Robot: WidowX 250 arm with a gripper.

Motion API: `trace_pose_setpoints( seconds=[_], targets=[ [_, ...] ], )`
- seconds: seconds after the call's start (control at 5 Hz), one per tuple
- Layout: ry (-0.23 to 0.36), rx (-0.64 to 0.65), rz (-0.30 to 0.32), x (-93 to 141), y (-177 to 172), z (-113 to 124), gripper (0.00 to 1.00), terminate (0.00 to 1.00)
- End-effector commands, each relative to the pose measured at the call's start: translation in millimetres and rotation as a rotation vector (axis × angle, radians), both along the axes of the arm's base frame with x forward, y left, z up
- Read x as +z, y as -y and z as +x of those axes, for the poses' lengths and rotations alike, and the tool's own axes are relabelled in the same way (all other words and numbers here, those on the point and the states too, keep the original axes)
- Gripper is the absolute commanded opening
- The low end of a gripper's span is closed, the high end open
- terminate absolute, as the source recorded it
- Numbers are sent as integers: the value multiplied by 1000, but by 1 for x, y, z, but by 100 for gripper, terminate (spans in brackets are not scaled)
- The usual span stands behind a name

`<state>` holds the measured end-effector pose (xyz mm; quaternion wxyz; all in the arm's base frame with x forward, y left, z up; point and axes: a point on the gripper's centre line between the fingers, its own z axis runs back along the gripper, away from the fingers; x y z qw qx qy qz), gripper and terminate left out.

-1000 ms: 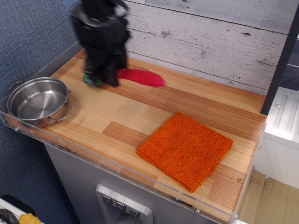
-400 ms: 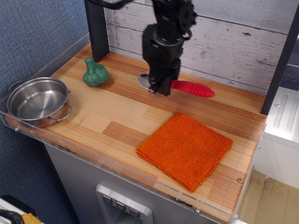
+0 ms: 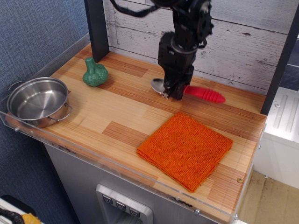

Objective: Place the spatula just behind the orange cloth of the table

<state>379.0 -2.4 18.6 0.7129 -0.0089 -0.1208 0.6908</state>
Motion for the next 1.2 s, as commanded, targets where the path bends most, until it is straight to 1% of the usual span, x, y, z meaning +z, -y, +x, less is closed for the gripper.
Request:
trace_pose_setpoints(
  seconds=[0.0, 0.2, 0.4, 0.6, 0.8, 1.0],
  targets=[
    [39, -51, 2, 9, 13, 3, 100, 0],
    [40, -67, 25, 7, 11, -3, 100, 0],
    [58, -103, 30, 13, 4, -4, 100, 0],
    [95, -94, 52, 29, -1, -7, 100, 0],
    [119, -124, 71, 51, -8, -10, 100, 0],
    [69, -149, 50, 73, -19, -20, 100, 0]
  ],
)
